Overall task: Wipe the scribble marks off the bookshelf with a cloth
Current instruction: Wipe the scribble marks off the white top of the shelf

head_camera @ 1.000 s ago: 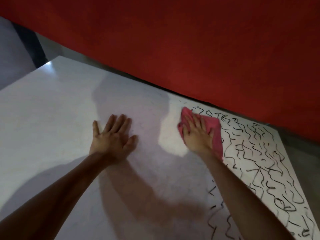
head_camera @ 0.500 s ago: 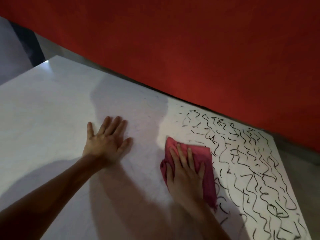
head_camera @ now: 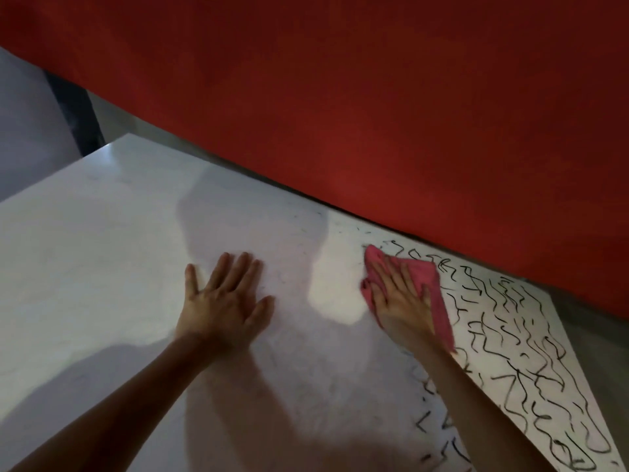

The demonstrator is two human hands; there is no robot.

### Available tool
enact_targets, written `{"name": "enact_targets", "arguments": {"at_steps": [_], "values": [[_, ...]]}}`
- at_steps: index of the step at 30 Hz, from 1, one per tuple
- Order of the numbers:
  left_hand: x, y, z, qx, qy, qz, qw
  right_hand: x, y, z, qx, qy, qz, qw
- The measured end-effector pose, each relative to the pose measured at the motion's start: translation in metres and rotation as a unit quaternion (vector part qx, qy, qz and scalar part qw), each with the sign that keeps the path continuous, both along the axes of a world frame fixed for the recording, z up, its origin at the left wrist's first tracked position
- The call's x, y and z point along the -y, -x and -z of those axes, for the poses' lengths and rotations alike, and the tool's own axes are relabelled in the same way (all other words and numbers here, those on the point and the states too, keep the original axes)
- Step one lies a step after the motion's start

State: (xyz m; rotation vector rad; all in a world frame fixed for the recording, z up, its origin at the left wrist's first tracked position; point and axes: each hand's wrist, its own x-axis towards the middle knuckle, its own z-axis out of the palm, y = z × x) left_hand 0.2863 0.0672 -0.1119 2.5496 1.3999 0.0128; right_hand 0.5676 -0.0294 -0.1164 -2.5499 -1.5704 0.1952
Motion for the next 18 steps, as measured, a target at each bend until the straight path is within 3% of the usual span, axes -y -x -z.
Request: {"name": "enact_targets", "arguments": {"at_steps": [2, 4, 6, 8, 9, 10, 11, 13, 14, 16, 18], "values": [[-0.001, -0.001, 0.000, -0.003, -0.002, -0.003, 1.000, 0.002, -0.026, -0.002, 0.002, -0.018, 0.037, 0.999], [-0.001, -0.001, 0.000, -0.003, 0.003, 0.001, 1.000, -0.025, -0.033, -0.009, -0.031, 0.000, 0.180, 0.983], [-0.003, -0.001, 0.002, 0.001, 0.002, -0.005, 1.000, -0.074, -0.006, -0.020, -0.134, -0.039, 0.251, 0.958], [-0.003, -0.003, 0.003, -0.001, -0.004, -0.005, 1.000, -0.117, 0.037, -0.014, -0.290, -0.172, 0.187, 0.923], [-0.002, -0.003, 0.002, 0.000, -0.003, -0.006, 1.000, -0.136, 0.060, -0.011, -0.268, -0.172, 0.123, 0.940], [-0.003, -0.003, 0.002, 0.003, -0.003, -0.008, 1.000, -0.154, 0.088, -0.020, -0.186, -0.085, 0.048, 0.978], [-0.004, -0.003, 0.002, 0.008, -0.004, -0.010, 1.000, -0.167, 0.110, -0.023, -0.192, -0.055, 0.050, 0.979], [-0.005, -0.001, 0.002, 0.015, 0.000, -0.006, 1.000, -0.174, 0.106, -0.014, -0.177, -0.066, -0.040, 0.981], [-0.005, -0.001, 0.002, 0.015, 0.001, -0.005, 1.000, -0.161, 0.092, -0.017, -0.133, -0.035, -0.077, 0.988], [-0.006, -0.001, 0.002, 0.005, -0.003, -0.004, 1.000, -0.121, 0.047, -0.017, -0.040, 0.003, -0.069, 0.997], [-0.005, -0.003, 0.002, -0.004, -0.006, -0.005, 1.000, -0.070, -0.020, -0.008, 0.002, 0.017, 0.014, 1.000]]}}
